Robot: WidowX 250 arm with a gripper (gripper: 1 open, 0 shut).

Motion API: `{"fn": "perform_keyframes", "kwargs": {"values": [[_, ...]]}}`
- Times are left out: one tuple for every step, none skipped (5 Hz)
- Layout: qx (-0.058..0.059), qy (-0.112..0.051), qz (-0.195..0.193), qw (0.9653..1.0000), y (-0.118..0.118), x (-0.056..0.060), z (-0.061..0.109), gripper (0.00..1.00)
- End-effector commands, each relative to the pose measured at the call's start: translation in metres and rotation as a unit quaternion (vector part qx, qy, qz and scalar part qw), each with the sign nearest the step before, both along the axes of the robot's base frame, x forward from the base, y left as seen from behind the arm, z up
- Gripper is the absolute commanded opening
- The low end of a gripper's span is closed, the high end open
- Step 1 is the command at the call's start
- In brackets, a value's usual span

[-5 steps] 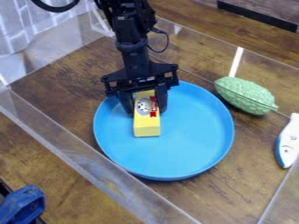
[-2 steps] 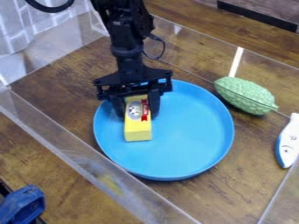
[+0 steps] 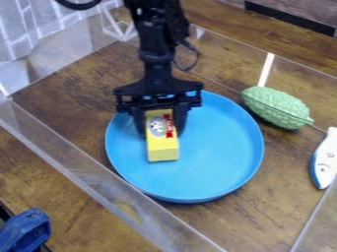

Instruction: Remove the yellow brick from inside the blue tray and put it on the table

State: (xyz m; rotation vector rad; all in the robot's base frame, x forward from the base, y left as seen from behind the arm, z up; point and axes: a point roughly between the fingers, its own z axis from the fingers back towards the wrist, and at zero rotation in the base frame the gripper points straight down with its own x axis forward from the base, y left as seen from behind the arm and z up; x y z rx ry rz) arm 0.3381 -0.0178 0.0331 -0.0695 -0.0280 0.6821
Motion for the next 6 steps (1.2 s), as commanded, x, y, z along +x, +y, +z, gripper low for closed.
{"fn": "perform_keyframes", "kwargs": {"values": [[0.008, -0.037, -0.025, 0.9990, -0.002, 0.013, 0.041, 0.00], [0.022, -0.053, -0.061, 0.9965, -0.003, 0.017, 0.077, 0.00], [0.033, -0.075, -0.115, 0.9900, 0.004, 0.021, 0.114, 0.00], [0.054, -0.091, -0.163, 0.9810, 0.012, 0.019, 0.136, 0.00], [0.072, -0.103, -0.212, 0.9692, 0.022, 0.012, 0.137, 0.00], [0.091, -0.092, -0.200, 0.9712, 0.028, 0.004, 0.128, 0.00]]}}
